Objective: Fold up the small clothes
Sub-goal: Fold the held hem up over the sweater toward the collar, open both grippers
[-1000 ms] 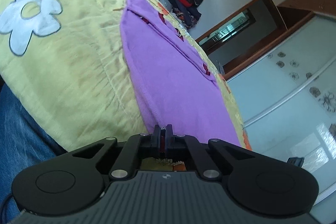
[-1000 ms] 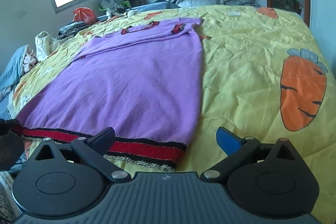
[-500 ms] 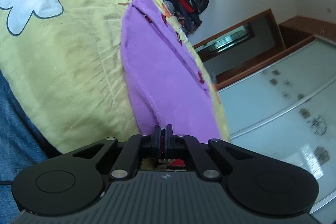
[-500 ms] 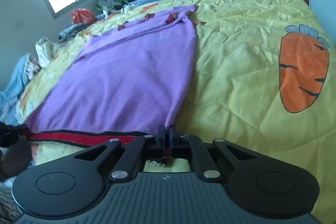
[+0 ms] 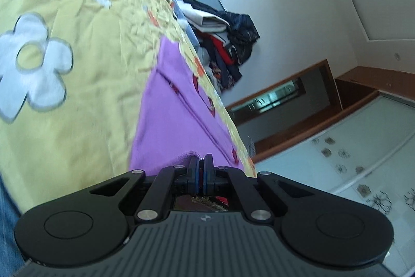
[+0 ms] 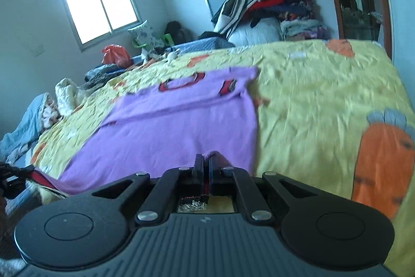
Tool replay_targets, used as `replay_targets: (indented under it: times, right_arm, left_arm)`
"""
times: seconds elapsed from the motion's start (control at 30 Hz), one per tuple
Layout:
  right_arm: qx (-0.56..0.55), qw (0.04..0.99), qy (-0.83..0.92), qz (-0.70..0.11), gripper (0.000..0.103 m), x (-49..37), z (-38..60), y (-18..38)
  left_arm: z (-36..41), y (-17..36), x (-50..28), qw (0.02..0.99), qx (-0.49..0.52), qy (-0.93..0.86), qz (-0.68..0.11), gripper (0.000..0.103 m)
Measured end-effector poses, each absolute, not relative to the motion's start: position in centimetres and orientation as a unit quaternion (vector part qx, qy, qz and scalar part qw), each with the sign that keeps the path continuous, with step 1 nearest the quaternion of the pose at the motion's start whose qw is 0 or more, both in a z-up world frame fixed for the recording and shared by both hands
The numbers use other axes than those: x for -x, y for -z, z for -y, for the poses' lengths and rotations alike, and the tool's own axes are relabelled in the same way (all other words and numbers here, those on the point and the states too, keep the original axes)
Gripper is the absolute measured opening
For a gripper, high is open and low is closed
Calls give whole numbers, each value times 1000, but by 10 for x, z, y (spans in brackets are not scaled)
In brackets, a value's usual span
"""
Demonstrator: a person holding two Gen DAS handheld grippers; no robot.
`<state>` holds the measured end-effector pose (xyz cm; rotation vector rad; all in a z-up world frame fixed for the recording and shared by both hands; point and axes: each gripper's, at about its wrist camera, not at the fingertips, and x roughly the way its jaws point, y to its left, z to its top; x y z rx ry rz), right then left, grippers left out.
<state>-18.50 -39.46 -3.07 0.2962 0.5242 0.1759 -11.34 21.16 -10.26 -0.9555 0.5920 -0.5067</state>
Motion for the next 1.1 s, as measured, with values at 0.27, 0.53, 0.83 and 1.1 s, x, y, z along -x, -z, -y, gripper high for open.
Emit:
replay_targets:
  times: [0.27,0.53,0.83,1.1]
  right_arm:
    - [-147,951,-80,-260,3,97,409,29]
    - [-167,941,-81,-283,3,16,421,40]
    - [-188,930,-74,-308,3,-80,434,43]
    - [-177,924,-69,-331,3,-140,438,48]
  left_arm:
    - [-206,94,55,834,454,190,-250,2]
    - [-194,89,-20,838,450,174,-255,2]
    - [-184,80,-123,841,438,171,-268,2]
    - [-178,87,-187,840,425,171,-291,2]
